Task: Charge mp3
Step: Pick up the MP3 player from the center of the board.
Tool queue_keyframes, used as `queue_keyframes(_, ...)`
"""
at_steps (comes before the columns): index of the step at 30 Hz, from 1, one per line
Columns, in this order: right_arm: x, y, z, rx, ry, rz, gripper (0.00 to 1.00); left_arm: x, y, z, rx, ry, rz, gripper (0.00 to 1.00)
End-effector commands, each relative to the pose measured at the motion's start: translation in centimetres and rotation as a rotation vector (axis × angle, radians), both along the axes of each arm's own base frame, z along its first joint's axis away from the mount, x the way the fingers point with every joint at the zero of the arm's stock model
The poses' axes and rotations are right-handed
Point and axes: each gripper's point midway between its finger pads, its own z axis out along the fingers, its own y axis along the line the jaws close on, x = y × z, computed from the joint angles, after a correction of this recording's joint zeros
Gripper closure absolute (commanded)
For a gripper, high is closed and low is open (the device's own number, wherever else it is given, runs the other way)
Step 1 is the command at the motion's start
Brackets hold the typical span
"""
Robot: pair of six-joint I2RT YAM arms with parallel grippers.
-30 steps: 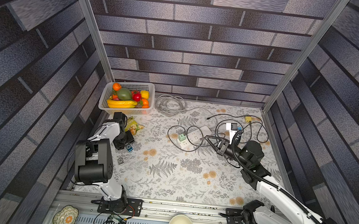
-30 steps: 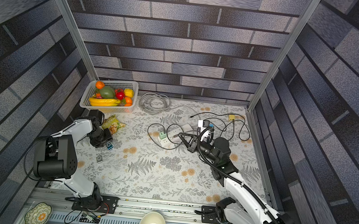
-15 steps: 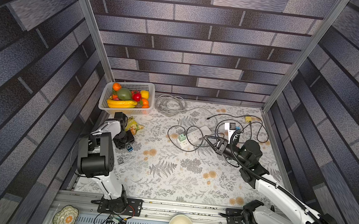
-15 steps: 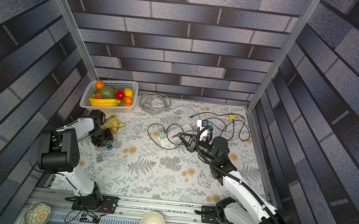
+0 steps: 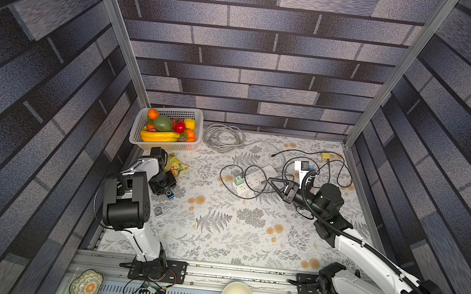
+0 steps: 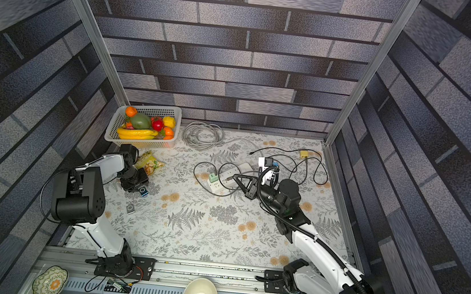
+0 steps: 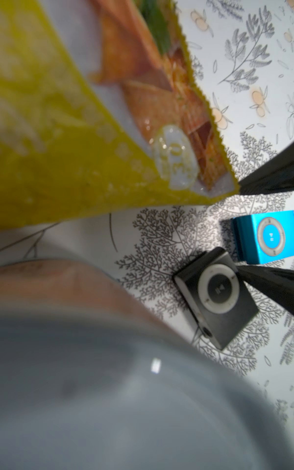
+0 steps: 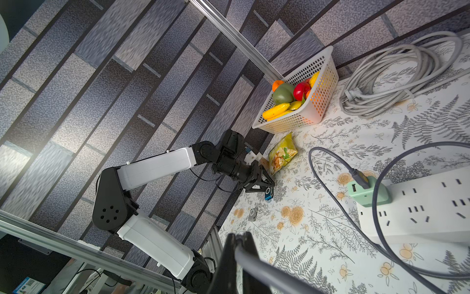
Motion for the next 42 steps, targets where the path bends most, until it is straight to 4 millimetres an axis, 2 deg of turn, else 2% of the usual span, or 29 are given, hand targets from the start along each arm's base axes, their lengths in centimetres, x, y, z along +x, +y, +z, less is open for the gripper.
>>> queue_keyframes(1,0.0,-0.2,0.1,-0.002,-0.03,-0.004,1.0,-0.7,-0.9,-0.2,-0.018,0.02,-0.023,0.52)
queue_keyframes(8,0.0,-0.2,0.1,-0.003,-0.034,-0.002,1.0,-1.5,-0.8,-0.1,0.009,0.027,-0.029,0.52)
queue_keyframes(15,0.0,-0.2,0.0,-0.008,-0.035,-0.003,1.0,-1.5,-1.8,0.0,0.006,0.036,-0.064,0.58)
queue_keyframes(28,0.1,-0.2,-0.1,-0.009,-0.034,-0.007,1.0,-2.3,-1.7,-0.1,0.051,0.07,-0.102,0.65)
queue_keyframes(37,0.0,-0.2,0.1,-0.006,-0.036,-0.006,1.0,-2.1,-3.3,0.0,0.055,0.063,-0.171,0.69)
queue_keyframes(42,0.0,-0.3,-0.1,-0.019,-0.036,-0.006,1.0,-1.6,-5.5,1.3,0.025,-0.003,-0.23,0.75)
